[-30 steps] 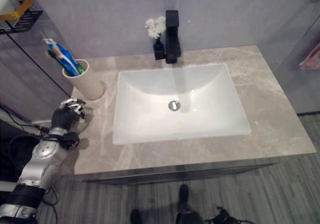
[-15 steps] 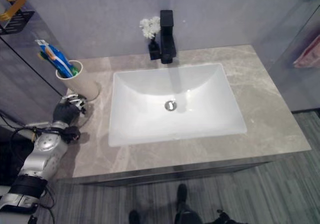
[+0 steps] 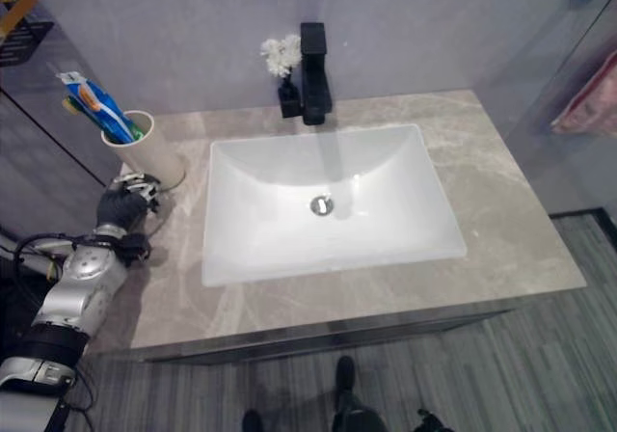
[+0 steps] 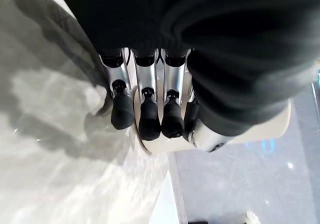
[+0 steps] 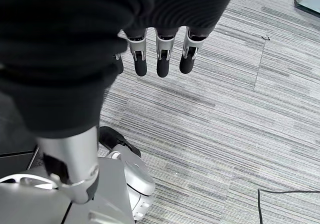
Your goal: Put brush and paste in cup on sink, flatten towel.
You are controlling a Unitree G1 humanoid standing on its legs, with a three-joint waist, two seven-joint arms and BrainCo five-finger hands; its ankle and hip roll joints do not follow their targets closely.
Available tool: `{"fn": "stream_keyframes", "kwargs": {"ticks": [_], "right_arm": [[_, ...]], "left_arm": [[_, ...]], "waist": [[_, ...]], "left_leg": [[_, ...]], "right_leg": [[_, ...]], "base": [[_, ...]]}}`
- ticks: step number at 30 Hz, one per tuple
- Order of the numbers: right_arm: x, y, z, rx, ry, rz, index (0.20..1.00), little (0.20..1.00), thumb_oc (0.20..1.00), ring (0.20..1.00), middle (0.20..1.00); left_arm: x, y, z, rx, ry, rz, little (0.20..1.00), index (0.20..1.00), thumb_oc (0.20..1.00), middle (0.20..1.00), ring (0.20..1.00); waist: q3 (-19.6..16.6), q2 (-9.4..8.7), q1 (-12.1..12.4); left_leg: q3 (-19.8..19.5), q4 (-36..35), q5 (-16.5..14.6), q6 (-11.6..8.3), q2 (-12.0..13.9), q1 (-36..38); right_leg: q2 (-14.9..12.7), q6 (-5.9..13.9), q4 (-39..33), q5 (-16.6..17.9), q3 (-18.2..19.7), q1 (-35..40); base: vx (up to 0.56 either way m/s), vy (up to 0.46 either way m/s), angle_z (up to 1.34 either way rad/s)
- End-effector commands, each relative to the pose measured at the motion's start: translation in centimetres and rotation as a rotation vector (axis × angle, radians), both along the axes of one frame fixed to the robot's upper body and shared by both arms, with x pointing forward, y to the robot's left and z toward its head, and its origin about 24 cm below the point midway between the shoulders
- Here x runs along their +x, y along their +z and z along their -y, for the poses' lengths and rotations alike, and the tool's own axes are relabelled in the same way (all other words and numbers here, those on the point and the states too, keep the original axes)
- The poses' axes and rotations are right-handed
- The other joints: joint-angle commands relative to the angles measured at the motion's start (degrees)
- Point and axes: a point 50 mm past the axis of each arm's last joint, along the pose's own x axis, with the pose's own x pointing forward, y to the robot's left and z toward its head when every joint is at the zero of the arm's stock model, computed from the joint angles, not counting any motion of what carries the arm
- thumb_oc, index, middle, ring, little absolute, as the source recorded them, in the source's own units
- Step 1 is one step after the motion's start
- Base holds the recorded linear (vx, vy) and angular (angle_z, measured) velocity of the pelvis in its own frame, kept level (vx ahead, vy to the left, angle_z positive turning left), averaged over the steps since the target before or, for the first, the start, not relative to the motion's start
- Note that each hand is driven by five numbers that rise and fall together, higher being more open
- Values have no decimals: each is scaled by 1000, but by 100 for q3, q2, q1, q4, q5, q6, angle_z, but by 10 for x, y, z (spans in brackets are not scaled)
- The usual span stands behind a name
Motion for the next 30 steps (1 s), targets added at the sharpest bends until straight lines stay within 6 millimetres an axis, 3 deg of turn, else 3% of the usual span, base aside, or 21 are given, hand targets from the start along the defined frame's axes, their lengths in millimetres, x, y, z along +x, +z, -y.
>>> {"fn": "stream_keyframes", "kwargs": {"ticks": [1,13,22,30], "right_arm": [[9,3,4,-7,6,27,1000,1000,1000,1000,1000],[11,5,6,-1,3,50,1000,1000,1000,1000,1000],[14,7,10,-3,-19,76,1000,1000,1000,1000,1000],[18,8,6,9,-19,95,1000,1000,1000,1000,1000]], "left_arm": [[14,56,-17,98,54,140,200,200,200,200,200],[22,79,-30,165,121,163,200,200,200,200,200],[31,99,-25,216,124,199,200,200,200,200,200],[34,104,-25,233,141,208,200,200,200,200,200]], "waist": [[398,-49,-51],[500,-89,-88],[606,-158,-118],[650,-191,-137]], "left_leg": [[224,60,35,-160,34,485],[238,60,63,-185,98,399],[219,60,139,-219,178,266],[238,60,168,-225,194,201]], "right_leg": [[-337,676,69,-318,136,415],[-273,672,92,-311,157,302],[-203,662,103,-287,153,149],[-171,651,145,-265,180,34]], "base": [[0,0,0],[0,0,0],[-8,-13,-2],[0,-1,-1]]}}
